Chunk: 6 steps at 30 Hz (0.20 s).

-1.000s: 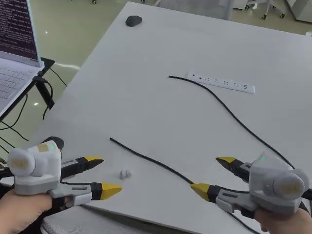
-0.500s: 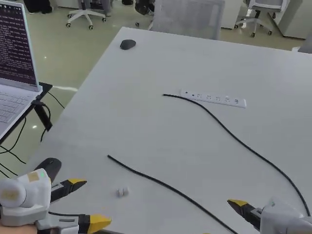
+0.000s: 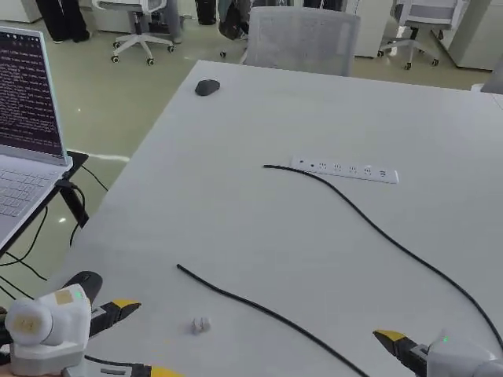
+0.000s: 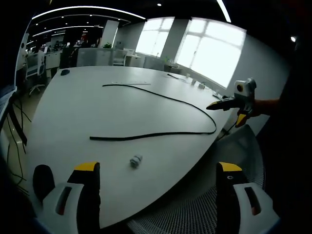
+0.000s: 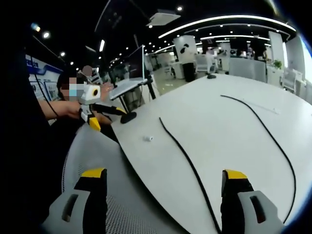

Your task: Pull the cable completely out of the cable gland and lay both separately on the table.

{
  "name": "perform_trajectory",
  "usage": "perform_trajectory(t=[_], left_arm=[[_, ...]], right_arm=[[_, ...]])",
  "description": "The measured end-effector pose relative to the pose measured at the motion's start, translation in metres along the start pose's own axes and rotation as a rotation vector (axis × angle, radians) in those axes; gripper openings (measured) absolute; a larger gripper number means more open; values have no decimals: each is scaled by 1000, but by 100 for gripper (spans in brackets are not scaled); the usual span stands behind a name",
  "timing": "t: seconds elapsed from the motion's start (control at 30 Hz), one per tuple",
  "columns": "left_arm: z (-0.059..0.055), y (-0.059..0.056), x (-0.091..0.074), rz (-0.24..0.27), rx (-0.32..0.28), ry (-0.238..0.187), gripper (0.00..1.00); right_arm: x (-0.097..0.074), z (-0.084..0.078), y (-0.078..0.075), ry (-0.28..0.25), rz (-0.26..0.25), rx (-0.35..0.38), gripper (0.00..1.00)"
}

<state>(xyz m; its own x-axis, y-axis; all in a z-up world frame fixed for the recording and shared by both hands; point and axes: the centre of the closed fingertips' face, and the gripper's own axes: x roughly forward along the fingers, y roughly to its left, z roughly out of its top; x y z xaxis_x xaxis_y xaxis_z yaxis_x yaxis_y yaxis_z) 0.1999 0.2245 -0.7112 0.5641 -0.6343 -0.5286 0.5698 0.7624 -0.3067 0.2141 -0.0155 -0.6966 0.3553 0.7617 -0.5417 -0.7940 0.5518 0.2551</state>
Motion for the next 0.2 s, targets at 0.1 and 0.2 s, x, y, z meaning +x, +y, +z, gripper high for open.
perform_trajectory(t=[0.1,0.2], left_arm=[[-1,-3,1,-3,16,15,99],[-3,-5,3,-11,9,17,99]], right_arm=[[1,-4,3,18,8,-9,99],[1,-7,5,27,12,-20,99]])
